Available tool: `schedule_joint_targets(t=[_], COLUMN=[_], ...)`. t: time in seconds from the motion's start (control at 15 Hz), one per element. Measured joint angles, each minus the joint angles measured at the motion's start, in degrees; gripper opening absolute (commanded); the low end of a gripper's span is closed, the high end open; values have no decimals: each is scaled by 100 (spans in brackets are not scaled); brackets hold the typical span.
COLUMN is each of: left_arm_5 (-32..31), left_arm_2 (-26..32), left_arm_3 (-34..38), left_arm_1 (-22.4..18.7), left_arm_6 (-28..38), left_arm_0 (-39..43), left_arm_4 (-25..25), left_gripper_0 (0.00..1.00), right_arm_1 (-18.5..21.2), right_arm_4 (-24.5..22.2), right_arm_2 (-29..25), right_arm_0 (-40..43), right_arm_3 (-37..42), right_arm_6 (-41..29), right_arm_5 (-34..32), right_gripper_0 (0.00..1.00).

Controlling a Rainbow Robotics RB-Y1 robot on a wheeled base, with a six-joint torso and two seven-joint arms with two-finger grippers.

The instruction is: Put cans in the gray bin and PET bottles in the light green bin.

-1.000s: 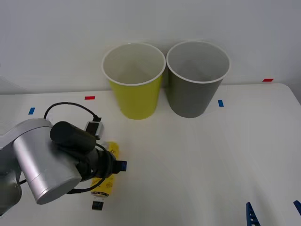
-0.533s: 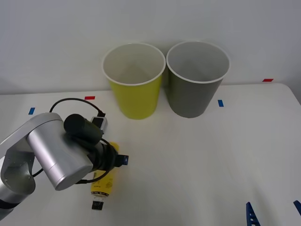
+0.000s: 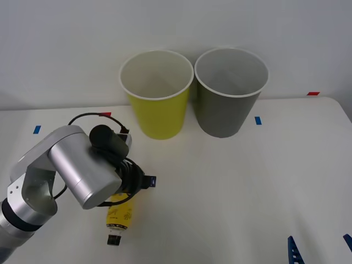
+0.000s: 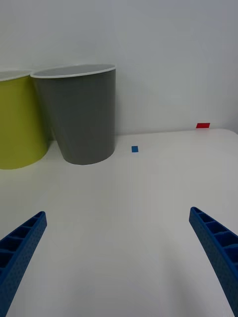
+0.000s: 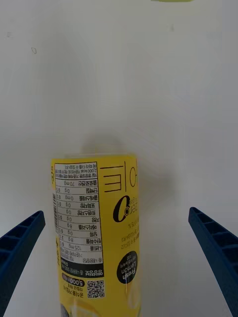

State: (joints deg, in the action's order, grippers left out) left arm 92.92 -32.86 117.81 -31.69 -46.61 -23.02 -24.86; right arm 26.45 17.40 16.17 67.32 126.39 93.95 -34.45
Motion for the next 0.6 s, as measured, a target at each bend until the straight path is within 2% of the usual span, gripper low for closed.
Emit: schedule_joint_targets(t=[0.6], left_arm_5=[-59], left_arm_2=[-18], left_arm_3=[-739], left_arm_1=[203], left_arm_6=[-195], left_arm_0=[-177], left_arm_4=[33], left_gripper_0=[100], right_arm_1=[0], right_arm_4=[0], right_arm_2=[0], right_arm_0=[0], right_arm_3=[0], right_arm_6=[0], right_arm_5=[0], right_gripper_0=[100])
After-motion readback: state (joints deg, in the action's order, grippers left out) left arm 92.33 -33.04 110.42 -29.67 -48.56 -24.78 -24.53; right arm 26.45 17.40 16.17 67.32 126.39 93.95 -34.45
